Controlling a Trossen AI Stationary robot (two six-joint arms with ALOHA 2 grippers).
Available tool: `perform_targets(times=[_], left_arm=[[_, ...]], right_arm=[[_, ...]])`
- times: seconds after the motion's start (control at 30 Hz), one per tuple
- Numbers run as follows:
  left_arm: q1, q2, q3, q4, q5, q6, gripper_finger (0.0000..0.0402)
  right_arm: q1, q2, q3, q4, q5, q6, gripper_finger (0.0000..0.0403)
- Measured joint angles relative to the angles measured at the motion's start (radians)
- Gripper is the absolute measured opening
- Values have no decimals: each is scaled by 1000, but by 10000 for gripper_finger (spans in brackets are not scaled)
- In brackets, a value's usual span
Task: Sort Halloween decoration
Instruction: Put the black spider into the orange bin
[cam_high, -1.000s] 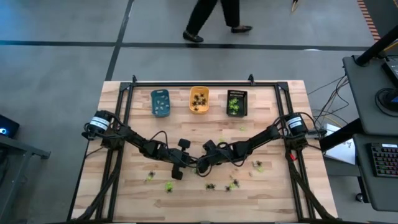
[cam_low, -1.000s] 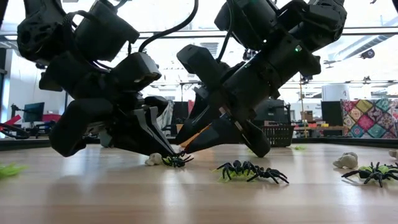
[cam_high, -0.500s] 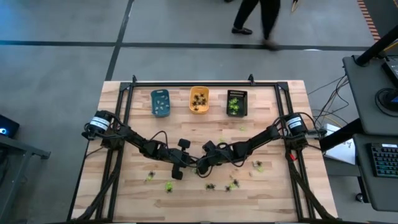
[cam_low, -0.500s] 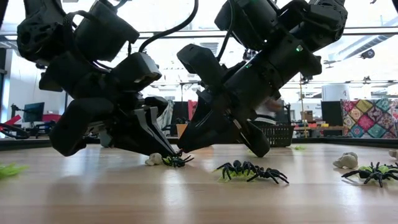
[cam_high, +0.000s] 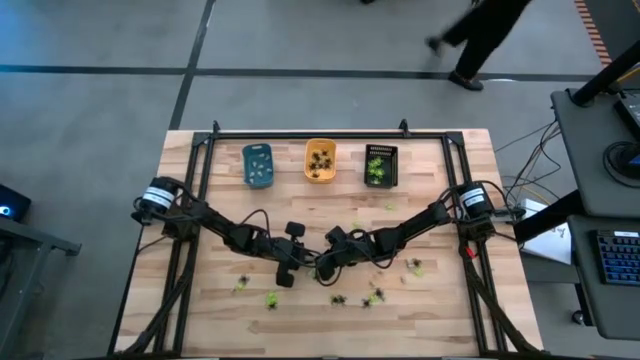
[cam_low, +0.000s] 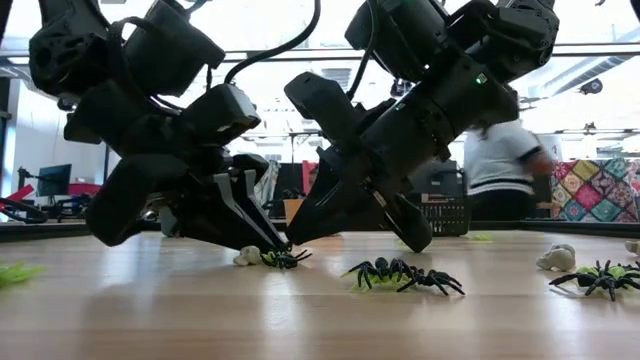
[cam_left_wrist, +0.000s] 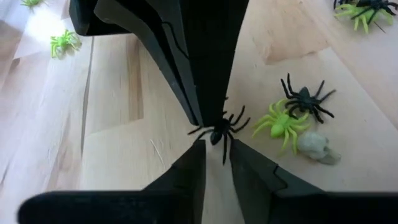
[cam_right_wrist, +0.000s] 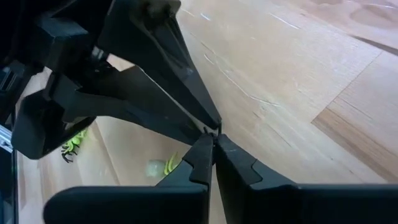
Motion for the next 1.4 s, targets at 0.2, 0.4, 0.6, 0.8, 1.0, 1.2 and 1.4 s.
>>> perform_targets(times=[0.2,0.4,0.6,0.8,1.0,1.2,1.4], left_arm=[[-1,-36,0,-79,-3,0,77],[1,-98,-1,-203,-7,4,76],[2,-182,-3,-328,-60,23,75],[4,-299,-22,-411,-79,43,75],[4,-465,-75,-424,-87,61,75],[4,-630,-108,-423,-113,48,75],[4,-727,-112,-426,-131,-18,75]], right_arm=[[-1,0,0,1,0,-16,9],[-12,-20,-2,-4,6,-64,8],[-34,-53,-2,0,5,-128,8],[-79,-87,-2,0,5,-215,8],[-151,-148,-2,-1,1,-341,8],[-272,-230,-1,-1,4,-519,8],[-464,-263,13,-42,35,-615,8]])
